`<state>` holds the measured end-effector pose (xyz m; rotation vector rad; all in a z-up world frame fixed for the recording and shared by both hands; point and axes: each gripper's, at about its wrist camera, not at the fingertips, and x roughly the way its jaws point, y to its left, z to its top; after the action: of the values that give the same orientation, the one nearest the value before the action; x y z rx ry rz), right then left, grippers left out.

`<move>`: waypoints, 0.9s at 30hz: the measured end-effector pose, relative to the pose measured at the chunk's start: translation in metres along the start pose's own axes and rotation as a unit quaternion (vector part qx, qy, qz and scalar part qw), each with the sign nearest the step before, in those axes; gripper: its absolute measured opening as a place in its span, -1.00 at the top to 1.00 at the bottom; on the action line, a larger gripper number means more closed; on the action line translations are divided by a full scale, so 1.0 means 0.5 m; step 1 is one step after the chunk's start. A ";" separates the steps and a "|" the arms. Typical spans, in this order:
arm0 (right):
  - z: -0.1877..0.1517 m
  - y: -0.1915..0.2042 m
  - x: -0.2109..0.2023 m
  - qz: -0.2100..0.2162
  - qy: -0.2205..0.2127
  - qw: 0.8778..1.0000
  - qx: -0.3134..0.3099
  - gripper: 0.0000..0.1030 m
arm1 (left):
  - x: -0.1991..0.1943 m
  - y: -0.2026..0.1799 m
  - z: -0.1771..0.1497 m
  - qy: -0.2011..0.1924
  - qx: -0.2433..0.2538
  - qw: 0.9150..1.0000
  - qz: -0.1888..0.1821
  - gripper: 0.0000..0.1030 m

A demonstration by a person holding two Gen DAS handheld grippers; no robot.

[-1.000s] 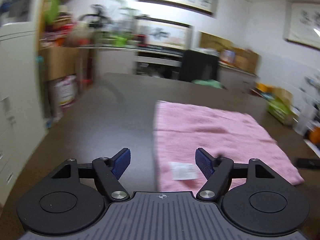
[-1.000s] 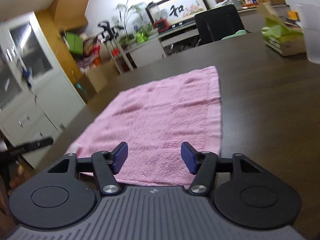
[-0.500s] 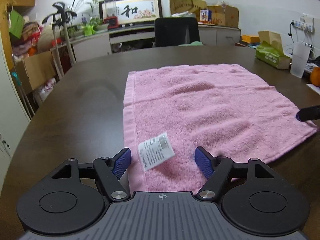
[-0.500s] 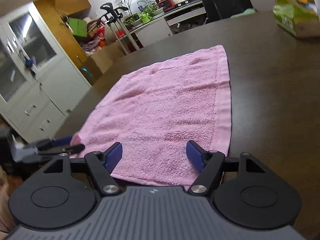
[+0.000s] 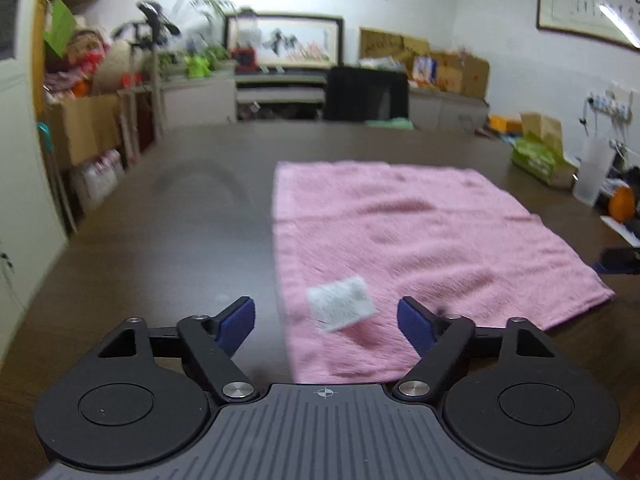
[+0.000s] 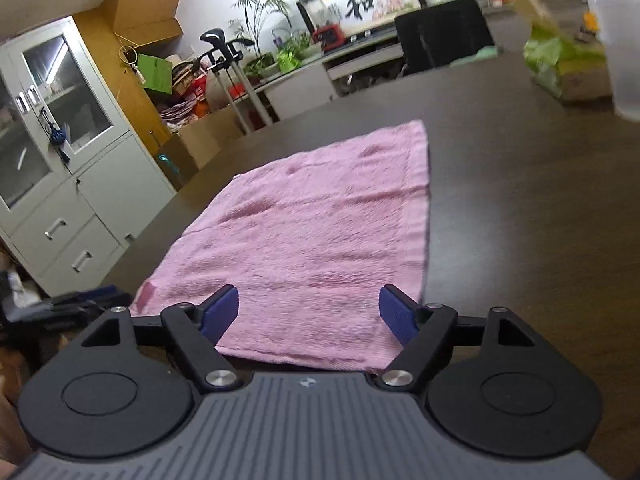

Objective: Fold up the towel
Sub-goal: 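Move both tools to the labelled edge of the flat towel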

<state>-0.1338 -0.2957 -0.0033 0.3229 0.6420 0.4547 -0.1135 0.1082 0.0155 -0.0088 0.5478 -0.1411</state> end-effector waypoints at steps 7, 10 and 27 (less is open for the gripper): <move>-0.036 -0.006 -0.040 -0.027 -0.012 0.999 -0.026 -0.73 | -0.033 0.007 -0.035 -0.005 0.021 1.000 -0.017 -0.76; -0.049 -0.014 -0.042 -0.029 -0.008 0.999 -0.019 -0.74 | -0.031 -0.014 -0.044 0.003 0.028 0.999 -0.039 -0.76; -0.064 -0.003 -0.031 -0.032 -0.006 0.999 -0.042 -0.82 | 0.021 -0.033 -0.032 0.049 -0.007 0.997 -0.051 -0.50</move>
<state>-0.1648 -0.2999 -0.0203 0.2248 0.6172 0.4162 -0.1151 0.0909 -0.0031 -0.0442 0.6463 -0.2379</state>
